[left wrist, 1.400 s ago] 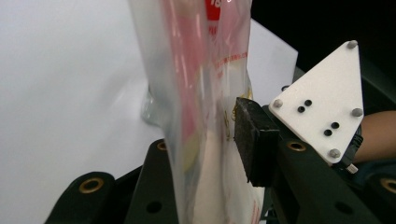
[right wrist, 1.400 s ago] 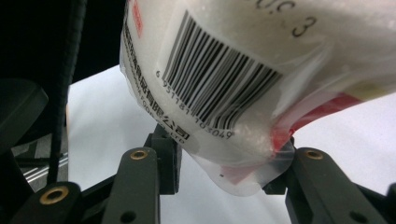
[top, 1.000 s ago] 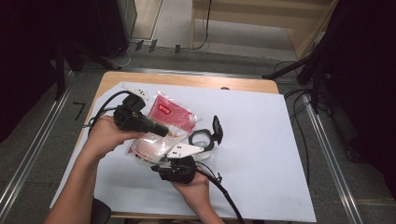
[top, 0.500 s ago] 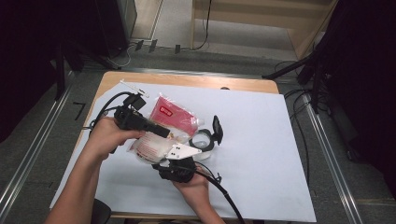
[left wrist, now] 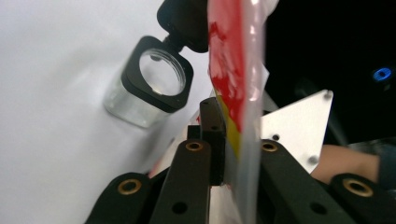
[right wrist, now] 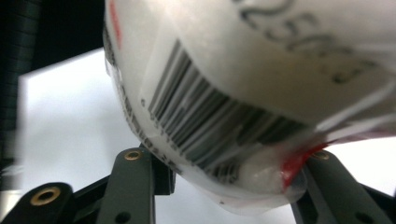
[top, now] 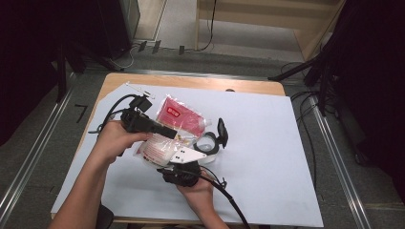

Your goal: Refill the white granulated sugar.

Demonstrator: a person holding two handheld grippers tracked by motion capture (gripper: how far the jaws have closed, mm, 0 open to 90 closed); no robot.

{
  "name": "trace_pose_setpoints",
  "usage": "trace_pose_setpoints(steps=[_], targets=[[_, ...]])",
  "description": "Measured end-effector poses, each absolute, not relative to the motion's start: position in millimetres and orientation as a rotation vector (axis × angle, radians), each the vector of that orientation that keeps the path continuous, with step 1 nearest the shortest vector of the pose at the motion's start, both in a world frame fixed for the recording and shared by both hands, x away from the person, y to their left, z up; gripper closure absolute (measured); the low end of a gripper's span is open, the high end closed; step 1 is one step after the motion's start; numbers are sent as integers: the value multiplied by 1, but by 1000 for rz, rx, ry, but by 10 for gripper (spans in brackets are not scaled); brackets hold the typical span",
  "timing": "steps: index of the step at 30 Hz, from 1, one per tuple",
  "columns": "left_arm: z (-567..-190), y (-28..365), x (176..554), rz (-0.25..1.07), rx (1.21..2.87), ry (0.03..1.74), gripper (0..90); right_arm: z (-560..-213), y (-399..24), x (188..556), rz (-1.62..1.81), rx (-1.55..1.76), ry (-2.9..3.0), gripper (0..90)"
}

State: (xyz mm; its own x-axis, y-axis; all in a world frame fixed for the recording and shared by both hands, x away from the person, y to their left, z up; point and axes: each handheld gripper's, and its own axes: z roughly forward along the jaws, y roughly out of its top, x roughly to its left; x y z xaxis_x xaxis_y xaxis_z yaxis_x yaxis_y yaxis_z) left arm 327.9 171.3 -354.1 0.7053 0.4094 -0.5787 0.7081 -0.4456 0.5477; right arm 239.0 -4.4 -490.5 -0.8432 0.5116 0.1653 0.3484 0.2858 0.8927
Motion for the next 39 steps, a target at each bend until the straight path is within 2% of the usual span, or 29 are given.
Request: trace_pose_setpoints(steps=[2, 7, 11, 20, 26, 32, 39], targets=[[-351, 172, 325, -371, 2121, 797, 825, -489, -6, 239, 1657, 811, 2422, 578], [-353, 173, 324, -276, 2128, 708, 737, -486, -9, 239, 1703, 799, 2451, 597], [-361, 168, 324, -298, 2112, 624, 666, -481, -11, 240, 1769, 791, 2451, 606], [-368, 167, 329, -368, 2086, 676, 640, -479, -12, 239, 1816, 785, 2489, 625], [-371, 167, 333, -454, 2068, 719, 760, -479, -12, 240, 1810, 788, 2506, 629], [-371, 169, 334, -475, 2064, 768, 838, -480, -10, 240, 1796, 803, 2504, 621], [-372, 166, 334, -457, 2084, 809, 862, -479, -7, 239, 1714, 794, 2493, 608]])
